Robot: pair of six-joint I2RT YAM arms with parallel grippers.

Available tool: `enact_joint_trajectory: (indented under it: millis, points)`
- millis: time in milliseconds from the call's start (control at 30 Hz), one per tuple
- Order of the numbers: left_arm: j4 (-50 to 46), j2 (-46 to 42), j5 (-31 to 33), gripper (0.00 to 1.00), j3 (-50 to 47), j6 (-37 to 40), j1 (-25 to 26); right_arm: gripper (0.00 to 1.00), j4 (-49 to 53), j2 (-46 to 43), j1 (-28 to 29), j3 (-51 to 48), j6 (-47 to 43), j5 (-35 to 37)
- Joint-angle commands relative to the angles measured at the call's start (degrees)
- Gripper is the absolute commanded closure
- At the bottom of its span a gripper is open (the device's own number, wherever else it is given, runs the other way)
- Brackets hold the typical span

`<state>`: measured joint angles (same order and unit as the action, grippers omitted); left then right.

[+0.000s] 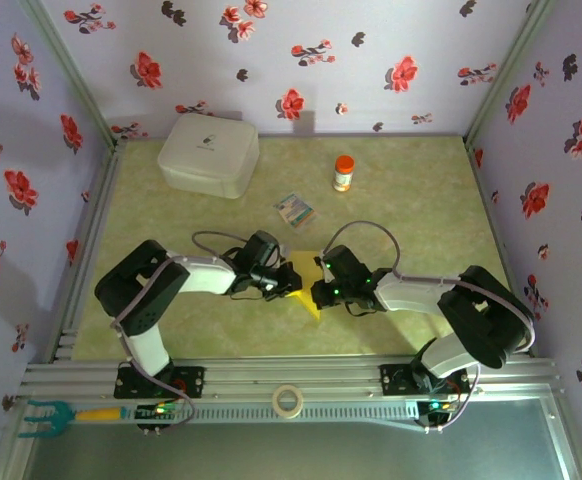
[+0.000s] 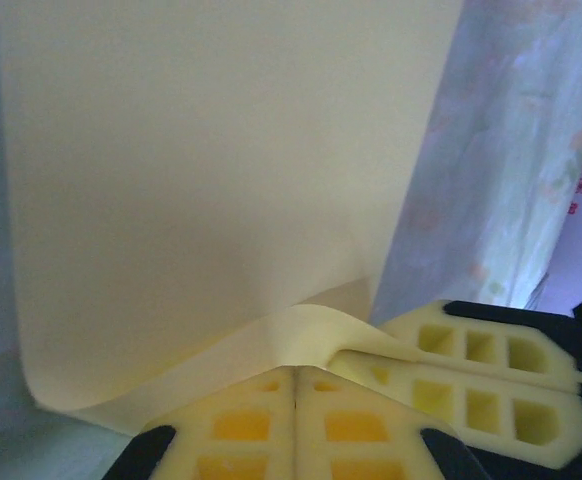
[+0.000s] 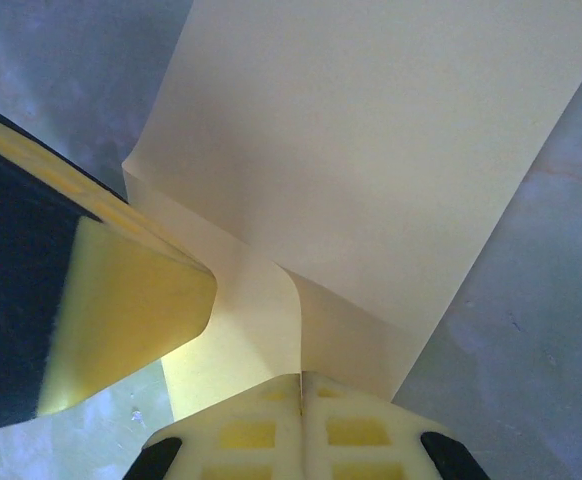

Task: Fold a paper plane with a square sheet of paper (pick it up from the middle)
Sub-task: Third fold the triangle at the center of the table.

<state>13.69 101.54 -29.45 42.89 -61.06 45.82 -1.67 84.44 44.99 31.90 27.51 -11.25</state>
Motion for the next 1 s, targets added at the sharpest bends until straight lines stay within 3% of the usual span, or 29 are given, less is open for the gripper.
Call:
enact_joint_trajectory:
  millis: [0,200,267,400,533,667,733,867,967]
  points:
    - [-3.26,1.70,1.32,1.00,-0.58,2.76,0.39,0.98,1.76,0.83,-0.54,0.18,0.00,0.00]
    - [-4.29,3.60,1.49,1.00,0.39,3.58,0.43,0.92,2.28,0.31,-0.52,0.82,0.82,-0.77]
    - [-4.33,3.51,1.58,1.00,0.27,3.57,0.32,0.85,3.51,-0.60,-0.52,1.59,1.14,-0.88]
    - [-4.64,3.18,1.83,1.00,0.08,3.62,0.33,0.58,7.82,-5.64,-1.67,2.97,3.87,0.30]
    - [-4.73,3.36,1.76,1.00,0.36,3.71,0.35,0.41,9.67,-11.97,-3.83,2.23,9.93,-0.88]
    - [-4.38,3.23,1.91,1.00,0.17,3.56,0.35,0.54,4.94,-13.10,-4.12,0.74,15.05,-11.12]
    - [-4.29,3.46,1.93,1.00,0.26,3.54,0.32,0.70,3.19,-11.21,-3.79,0.37,17.63,-14.94]
    - [-4.00,3.76,1.85,1.00,0.17,3.36,0.35,0.91,2.63,-7.66,-2.25,0.42,18.02,-17.28]
    - [-3.86,3.92,1.69,1.00,0.18,3.32,0.35,0.95,2.95,-5.34,-0.65,1.31,17.80,-17.43]
